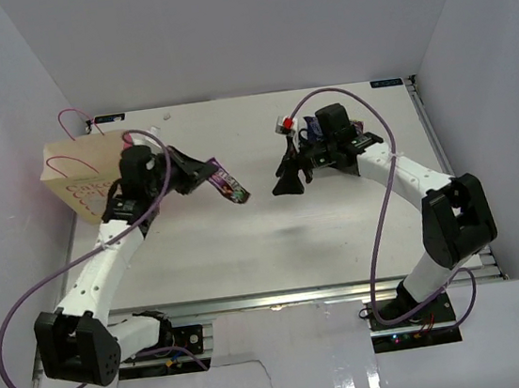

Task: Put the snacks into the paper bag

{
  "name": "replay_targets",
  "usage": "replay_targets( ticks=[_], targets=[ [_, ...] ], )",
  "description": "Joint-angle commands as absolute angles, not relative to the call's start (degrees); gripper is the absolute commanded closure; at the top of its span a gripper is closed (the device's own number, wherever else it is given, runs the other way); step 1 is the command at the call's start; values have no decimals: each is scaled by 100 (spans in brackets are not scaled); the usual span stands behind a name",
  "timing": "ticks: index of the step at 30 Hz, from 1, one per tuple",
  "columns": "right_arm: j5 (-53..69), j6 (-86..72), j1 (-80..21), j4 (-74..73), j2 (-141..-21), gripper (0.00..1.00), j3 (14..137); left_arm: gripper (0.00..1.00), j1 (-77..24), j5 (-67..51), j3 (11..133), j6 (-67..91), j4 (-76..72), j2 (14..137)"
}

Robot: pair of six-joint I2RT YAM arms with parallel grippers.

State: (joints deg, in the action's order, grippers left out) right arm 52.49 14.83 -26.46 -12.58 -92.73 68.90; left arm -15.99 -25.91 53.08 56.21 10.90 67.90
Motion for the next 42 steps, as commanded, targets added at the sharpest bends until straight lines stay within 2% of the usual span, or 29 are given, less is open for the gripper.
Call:
replay_targets(
  ticks=[1,3,4,6,7,9,12,24,25,26,27,28,29,31,36,37,40,42],
  targets=[
    [4424,2170,-2383,-1555,-8790,21,7242,100,-655,-2084,6403,4844,2187,6267],
    [4028,2538,-2355,-1573,-8640,0,7199,100,-309,-1682,6932,4492,2703,6310],
    [3677,2627,-2338,-1538,-8622,10,7103,100,-47,-1453,7204,4396,2907,6354],
    [3377,2576,-2303,-1503,-8683,10,7014,100,217,-830,8013,4211,3477,6468],
    [3384,2558,-2233,-1616,-8762,10,7057,100,333,-165,8398,4158,3620,6573],
    [3716,2392,-2067,-1784,-8947,10,7084,100,526,724,8630,4157,3813,6697],
    [3762,2259,-1986,-1644,-8816,10,6848,100,921,1237,9138,4323,4051,7064],
    [3218,2837,-1942,-1494,-8429,10,6724,100,1502,1292,9132,4456,3604,7787],
    [3025,2943,-1942,-1468,-8429,10,6724,96,1546,1205,9114,4473,3577,7839],
    [2893,3066,-1942,-1450,-8429,10,6715,84,1564,1161,9062,4500,3542,7840],
    [2744,3189,-1942,-1433,-8429,10,6706,67,1573,1091,9044,4474,3455,7822],
    [2255,3434,-1942,-1241,-8429,10,6663,33,1573,933,9009,4421,3385,7753],
    [1989,3576,-1951,-1187,-8481,10,6593,20,1573,879,8965,4404,3349,7717],
    [1105,4092,-1951,-1030,-8560,10,6531,4,1573,722,8965,4360,3305,7577],
    [36,5324,-1934,-1142,-8710,10,6206,2,1573,177,8860,4385,3165,7208],
    [-217,5796,-1934,-1203,-8727,10,6127,2,1573,-320,8790,4386,3094,7042],
    [-54,6484,-1706,-1195,-8745,10,5854,2,1565,-1306,8325,4447,2551,6803],
    [385,6758,-1434,-1213,-8911,6,6010,2,1442,-2343,7808,4596,1910,6619]
  ],
)
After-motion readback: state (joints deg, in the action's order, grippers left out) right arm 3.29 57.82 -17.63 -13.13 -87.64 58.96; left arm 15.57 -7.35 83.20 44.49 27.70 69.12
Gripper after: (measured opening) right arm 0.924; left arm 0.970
